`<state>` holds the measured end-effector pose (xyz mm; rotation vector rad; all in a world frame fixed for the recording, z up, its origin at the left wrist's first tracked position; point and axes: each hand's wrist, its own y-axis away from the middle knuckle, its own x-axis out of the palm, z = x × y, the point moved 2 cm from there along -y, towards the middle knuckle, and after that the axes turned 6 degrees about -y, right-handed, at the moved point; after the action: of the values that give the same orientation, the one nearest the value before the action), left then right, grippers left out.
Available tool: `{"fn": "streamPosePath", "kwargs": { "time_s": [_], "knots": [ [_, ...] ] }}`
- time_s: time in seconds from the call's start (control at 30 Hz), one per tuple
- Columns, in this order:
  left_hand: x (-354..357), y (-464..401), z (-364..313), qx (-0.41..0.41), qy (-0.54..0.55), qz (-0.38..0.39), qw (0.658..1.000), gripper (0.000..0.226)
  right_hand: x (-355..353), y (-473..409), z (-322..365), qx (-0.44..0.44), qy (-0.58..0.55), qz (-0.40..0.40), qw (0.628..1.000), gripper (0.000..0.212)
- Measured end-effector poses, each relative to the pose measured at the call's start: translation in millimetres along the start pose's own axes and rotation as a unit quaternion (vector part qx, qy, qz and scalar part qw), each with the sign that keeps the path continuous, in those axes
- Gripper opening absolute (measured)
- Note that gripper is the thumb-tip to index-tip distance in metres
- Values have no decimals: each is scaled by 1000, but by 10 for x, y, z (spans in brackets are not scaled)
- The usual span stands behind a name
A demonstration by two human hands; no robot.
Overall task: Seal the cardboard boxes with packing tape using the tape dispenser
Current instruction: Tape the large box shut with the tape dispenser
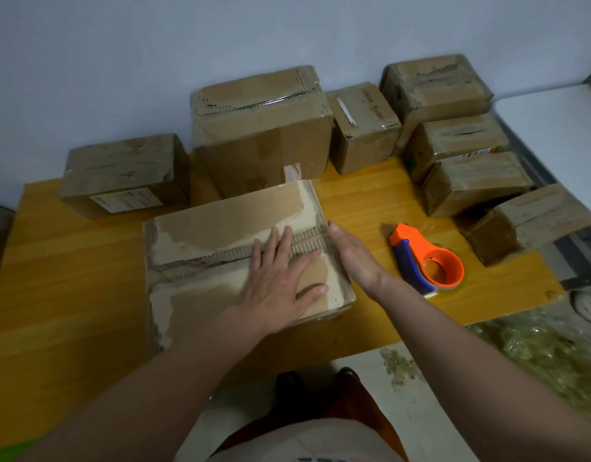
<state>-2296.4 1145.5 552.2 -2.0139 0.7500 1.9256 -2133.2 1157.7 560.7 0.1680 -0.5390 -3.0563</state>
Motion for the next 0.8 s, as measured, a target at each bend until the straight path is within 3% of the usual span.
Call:
{"fn": "streamPosePath", "kwargs": {
  "time_s": [0.13,0.4,0.53,0.67,0.73,0.8],
  "knots": [
    [22,96,4,40,-10,-16,999,66,36,-163,155,-38,-7,-48,998,53],
    [-116,-135,133,-13,5,-51,999,71,74,-271,-48,27,-30,-40,998,49],
    [-53,-191,150,-10,-5,-42,999,68,62,-345,98,-51,5,-94,994,50],
    [-22,-200,155,-12,-19,-38,999,68,85,-458,80,-7,-73,-50,996,44],
    [-9,-203,158,-13,-22,-41,999,68,7,-482,54,-9,-33,-50,998,42],
    [3,-207,158,-14,-23,-44,999,67,-91,-522,103,-73,91,-113,987,44]
  ]
}}
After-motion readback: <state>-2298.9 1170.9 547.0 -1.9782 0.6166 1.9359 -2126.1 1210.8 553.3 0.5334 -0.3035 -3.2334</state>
